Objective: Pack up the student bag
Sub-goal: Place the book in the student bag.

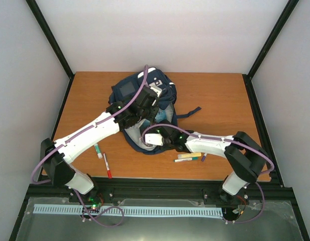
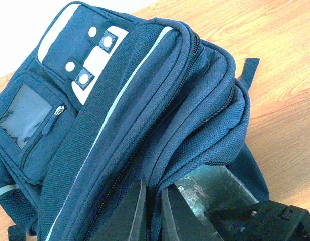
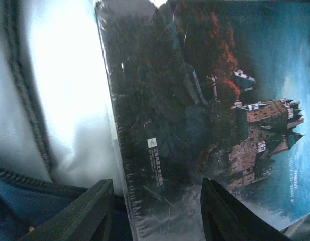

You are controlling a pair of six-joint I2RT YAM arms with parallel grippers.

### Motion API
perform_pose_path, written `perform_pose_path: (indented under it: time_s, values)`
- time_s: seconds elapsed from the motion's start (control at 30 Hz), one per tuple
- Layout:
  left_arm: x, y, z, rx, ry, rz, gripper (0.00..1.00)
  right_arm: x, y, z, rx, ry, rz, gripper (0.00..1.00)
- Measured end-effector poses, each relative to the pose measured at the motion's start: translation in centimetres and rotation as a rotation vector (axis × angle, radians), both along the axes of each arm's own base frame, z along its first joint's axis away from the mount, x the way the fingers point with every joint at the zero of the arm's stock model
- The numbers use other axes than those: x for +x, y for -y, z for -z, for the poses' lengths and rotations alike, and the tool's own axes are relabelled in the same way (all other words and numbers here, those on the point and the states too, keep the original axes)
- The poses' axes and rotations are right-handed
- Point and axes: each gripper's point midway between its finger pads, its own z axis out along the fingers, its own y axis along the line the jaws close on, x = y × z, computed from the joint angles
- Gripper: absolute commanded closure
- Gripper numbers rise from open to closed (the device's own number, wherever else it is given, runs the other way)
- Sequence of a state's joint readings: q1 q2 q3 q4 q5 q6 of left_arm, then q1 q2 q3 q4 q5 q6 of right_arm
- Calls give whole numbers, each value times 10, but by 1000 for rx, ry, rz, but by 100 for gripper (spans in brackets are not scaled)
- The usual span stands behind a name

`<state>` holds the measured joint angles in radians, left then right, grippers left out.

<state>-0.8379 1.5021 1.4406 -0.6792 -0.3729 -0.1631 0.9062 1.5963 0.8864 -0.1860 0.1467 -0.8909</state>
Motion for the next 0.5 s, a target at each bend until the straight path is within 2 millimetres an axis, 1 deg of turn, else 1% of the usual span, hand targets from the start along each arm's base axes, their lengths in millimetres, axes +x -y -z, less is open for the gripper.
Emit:
perform_pose_path:
  time_s: [0.1,0.2,0.3,0.5]
  values:
    - [0,0,0,0,0,1,99,8,1,10,-28,30,17,52]
    - [0,1,0,-2,-2,3,99,17,-1,15,-44,66,32,53]
    - [-1,1,0,-3,-3,5,99,24,-4,13,-45,100,39,57]
    - [-1,2,1,-6,-7,9,99,44,-17,6,-46,176,48,61]
